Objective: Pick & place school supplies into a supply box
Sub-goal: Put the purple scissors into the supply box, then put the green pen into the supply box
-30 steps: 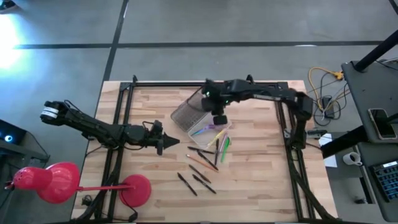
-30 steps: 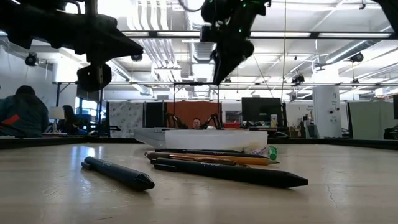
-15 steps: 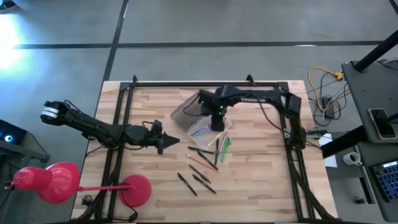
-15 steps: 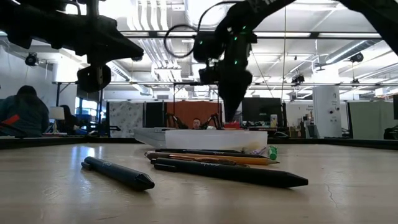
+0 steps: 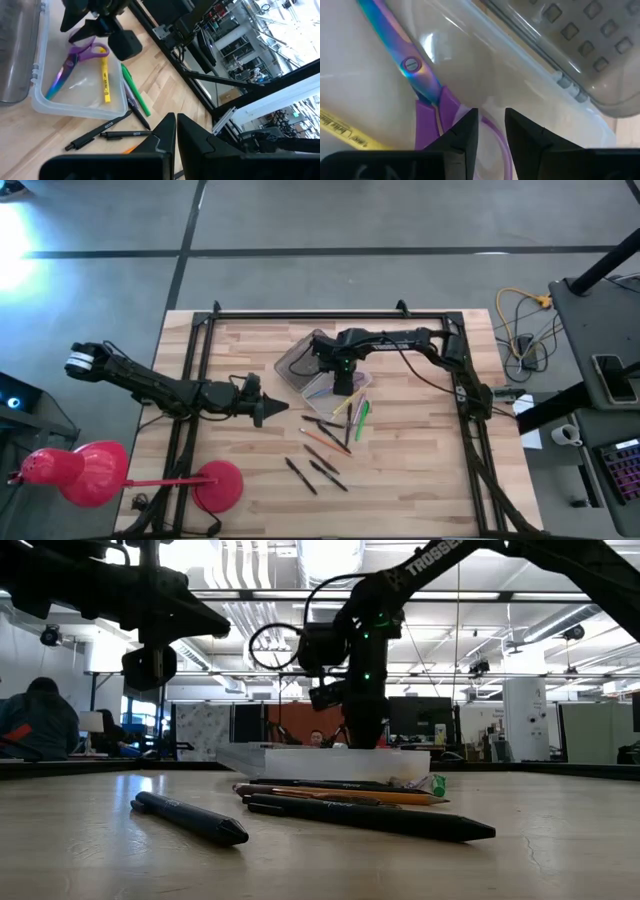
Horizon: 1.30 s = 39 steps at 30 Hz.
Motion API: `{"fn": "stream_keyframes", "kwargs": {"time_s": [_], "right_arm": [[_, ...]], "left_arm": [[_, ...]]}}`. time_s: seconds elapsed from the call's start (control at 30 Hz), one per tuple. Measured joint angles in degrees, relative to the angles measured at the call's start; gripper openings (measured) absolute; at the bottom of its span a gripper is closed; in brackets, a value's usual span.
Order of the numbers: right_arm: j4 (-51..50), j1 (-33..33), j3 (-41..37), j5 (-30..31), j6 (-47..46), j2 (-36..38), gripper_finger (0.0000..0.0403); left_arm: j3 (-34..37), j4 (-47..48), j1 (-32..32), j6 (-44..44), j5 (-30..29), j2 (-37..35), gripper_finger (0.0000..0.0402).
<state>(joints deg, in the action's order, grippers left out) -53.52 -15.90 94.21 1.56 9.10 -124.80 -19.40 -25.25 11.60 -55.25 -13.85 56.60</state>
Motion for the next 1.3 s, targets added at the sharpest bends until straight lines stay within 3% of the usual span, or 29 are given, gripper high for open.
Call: {"fn": "stream_keyframes", "kwargs": {"time_s": [0.37, 0.6, 0.93, 1.13, 1.3], "right_arm": [[0.2, 0.2, 1.2, 0.1, 0.6, 9.1, 0.0082], [0.3, 0.7, 0.7, -1.2, -1.2, 9.5, 0.0082], [-1.3, 7.7, -3.6, -3.0, 8.8, 14.2, 0.0081], [-0.8, 11.9, -12.5, -3.1, 9.8, 24.1, 0.0081], [6.6, 15.3, -25.0, -2.6, 10.5, 31.2, 0.0082]], "left_arm": [[0.0, 0.3, 0.0, 0.0, 0.0, 0.0, 0.0001], [0.0, 0.3, 0.0, 0.0, 0.0, 0.0, 0.0001], [0.0, 0.3, 0.0, 0.0, 0.0, 0.0, 0.0001], [0.0, 0.3, 0.0, 0.0, 0.0, 0.0, 0.0001], [0.0, 0.3, 0.0, 1.5, 0.0, 0.0, 0.0001]]}}
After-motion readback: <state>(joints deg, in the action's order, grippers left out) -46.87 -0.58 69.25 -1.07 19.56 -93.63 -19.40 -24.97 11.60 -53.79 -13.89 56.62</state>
